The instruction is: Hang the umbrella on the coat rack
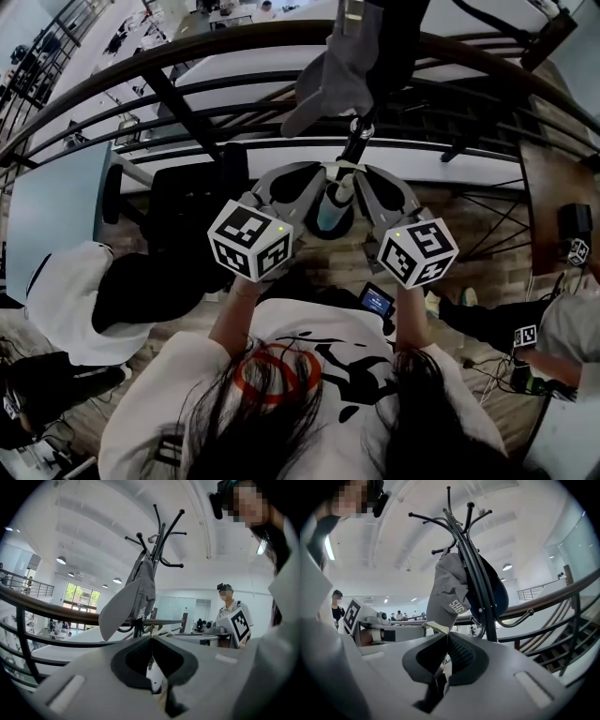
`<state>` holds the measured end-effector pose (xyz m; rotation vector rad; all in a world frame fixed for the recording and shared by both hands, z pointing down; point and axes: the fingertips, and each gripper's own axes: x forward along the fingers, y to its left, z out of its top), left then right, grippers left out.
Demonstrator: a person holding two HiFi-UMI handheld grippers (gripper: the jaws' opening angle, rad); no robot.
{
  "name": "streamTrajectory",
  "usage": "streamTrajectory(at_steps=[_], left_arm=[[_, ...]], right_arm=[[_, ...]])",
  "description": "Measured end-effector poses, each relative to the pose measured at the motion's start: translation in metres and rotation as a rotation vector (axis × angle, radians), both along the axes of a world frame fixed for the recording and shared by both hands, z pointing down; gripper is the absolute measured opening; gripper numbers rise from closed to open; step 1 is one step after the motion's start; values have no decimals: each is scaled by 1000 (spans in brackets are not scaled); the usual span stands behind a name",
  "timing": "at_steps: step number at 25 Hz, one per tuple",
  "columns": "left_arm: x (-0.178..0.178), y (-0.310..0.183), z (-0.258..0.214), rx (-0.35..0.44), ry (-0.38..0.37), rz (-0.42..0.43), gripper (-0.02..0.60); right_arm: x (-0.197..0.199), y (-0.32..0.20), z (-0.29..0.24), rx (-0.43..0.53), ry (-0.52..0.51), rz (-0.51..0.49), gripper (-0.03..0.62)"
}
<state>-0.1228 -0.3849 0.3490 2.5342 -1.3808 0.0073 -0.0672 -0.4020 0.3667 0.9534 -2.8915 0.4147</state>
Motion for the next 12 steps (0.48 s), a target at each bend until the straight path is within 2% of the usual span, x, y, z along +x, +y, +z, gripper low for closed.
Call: streamTrajectory(at_steps=[12], left_arm=[[0, -38, 7, -35, 10, 111, 0]], right_arm=[[4, -25, 8, 0, 51, 136, 21]])
